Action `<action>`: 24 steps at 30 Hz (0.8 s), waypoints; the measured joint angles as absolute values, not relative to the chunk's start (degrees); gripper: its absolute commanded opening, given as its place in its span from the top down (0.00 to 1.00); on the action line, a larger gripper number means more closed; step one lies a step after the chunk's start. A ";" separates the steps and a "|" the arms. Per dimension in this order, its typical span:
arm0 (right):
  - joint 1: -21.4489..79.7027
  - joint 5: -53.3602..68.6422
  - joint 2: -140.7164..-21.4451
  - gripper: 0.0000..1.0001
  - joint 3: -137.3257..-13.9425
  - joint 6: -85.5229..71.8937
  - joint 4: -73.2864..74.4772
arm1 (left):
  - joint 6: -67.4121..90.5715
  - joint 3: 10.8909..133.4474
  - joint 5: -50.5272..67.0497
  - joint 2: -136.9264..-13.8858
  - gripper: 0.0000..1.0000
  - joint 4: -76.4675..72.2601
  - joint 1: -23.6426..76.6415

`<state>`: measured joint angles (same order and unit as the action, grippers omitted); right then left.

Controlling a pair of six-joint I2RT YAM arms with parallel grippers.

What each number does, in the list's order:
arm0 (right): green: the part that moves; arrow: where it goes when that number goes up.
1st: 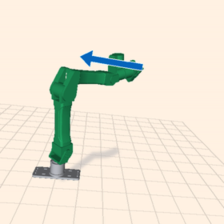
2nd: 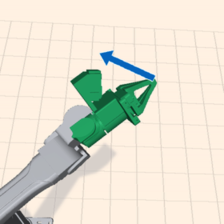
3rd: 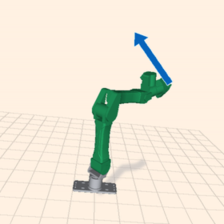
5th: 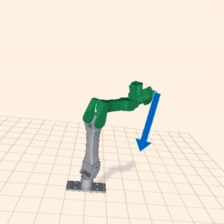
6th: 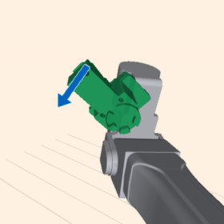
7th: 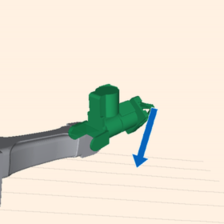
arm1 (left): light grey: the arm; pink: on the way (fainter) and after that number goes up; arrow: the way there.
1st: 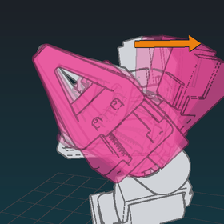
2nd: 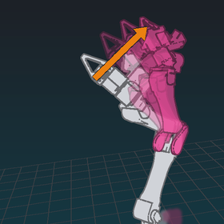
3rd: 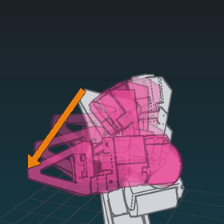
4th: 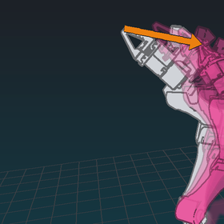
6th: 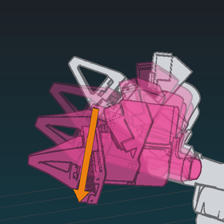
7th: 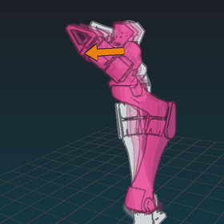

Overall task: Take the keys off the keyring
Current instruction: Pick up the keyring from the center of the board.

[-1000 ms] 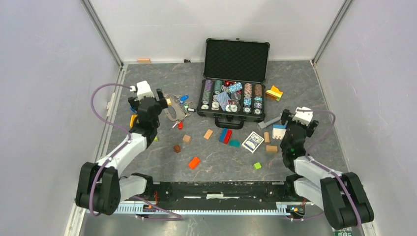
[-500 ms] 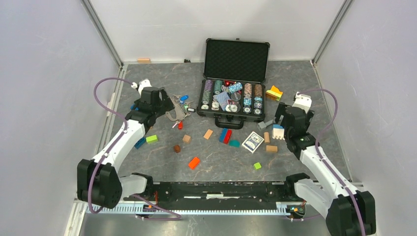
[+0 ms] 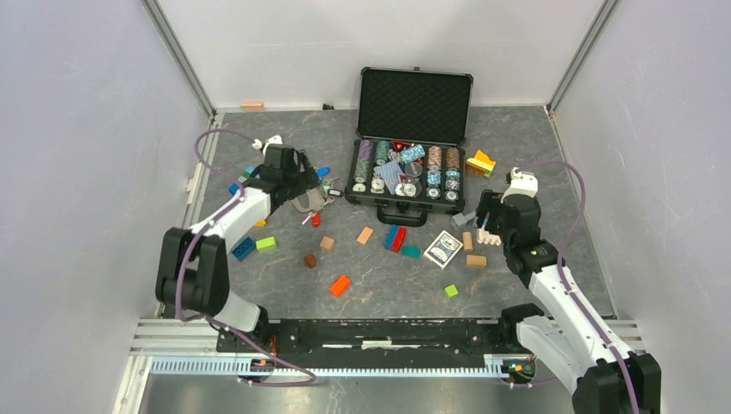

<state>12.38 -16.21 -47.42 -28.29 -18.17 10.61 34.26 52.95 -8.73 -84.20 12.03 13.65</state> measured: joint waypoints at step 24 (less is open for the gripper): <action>12.38 -2.50 -50.72 0.43 -29.17 -14.87 12.12 | 25.36 75.61 -13.80 -108.31 0.36 16.25 13.08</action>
<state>12.38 -2.50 -50.72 -29.17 -14.87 12.12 25.36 75.61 -13.80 -108.31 16.25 13.08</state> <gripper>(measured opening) 0.591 0.659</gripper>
